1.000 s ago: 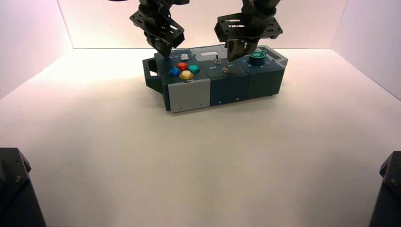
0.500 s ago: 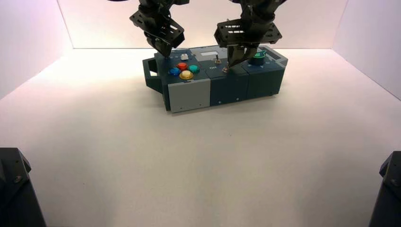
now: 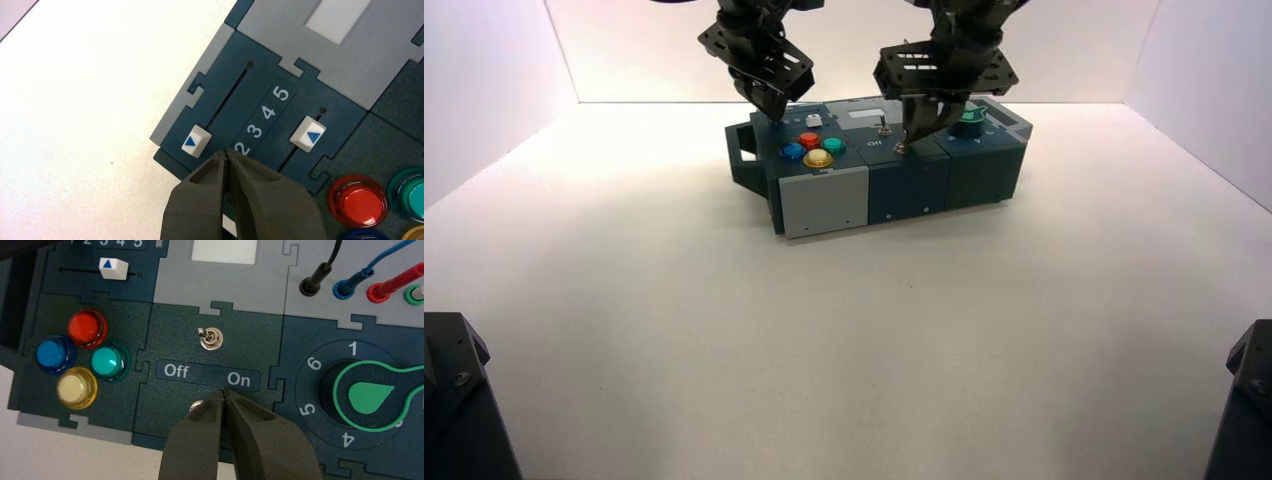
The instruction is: Flip the bottom switch off with the right gripper.
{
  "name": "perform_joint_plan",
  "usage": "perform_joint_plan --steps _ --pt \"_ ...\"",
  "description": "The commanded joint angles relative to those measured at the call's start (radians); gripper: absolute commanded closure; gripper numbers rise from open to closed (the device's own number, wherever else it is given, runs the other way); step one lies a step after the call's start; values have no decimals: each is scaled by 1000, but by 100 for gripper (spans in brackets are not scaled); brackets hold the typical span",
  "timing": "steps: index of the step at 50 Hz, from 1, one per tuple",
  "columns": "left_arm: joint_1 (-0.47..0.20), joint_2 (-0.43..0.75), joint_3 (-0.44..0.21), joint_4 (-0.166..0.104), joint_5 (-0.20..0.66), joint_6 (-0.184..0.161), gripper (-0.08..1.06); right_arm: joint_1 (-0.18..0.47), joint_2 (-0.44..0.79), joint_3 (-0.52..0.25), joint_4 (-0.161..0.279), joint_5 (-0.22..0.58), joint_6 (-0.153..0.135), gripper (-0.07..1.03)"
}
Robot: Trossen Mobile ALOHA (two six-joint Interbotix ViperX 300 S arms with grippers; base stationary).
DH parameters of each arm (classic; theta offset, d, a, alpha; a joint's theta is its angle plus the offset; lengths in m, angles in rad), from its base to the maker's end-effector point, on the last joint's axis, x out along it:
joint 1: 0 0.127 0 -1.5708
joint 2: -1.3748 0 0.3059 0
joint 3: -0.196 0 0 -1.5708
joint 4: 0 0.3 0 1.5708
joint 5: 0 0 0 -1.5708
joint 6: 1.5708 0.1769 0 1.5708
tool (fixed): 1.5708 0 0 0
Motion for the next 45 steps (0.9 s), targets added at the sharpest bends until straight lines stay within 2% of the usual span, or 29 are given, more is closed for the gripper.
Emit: perform_joint_plan --steps 1,11,18,26,33,45 --pt "0 23 14 -5 3 -3 101 52 -28 -52 18 12 5 98" --pt "-2 38 14 -8 2 -3 101 92 -25 -101 26 49 5 98" --pt "-5 44 12 -8 -3 -3 101 104 -18 -106 28 66 5 98" --pt "-9 40 12 -8 -9 -5 101 49 -32 -66 20 57 0 98" --pt "-11 35 12 -8 -15 -6 101 -9 -110 -31 0 57 -3 98" --pt "-12 -20 17 -8 -46 -9 101 -12 -201 -17 -31 41 -5 98"
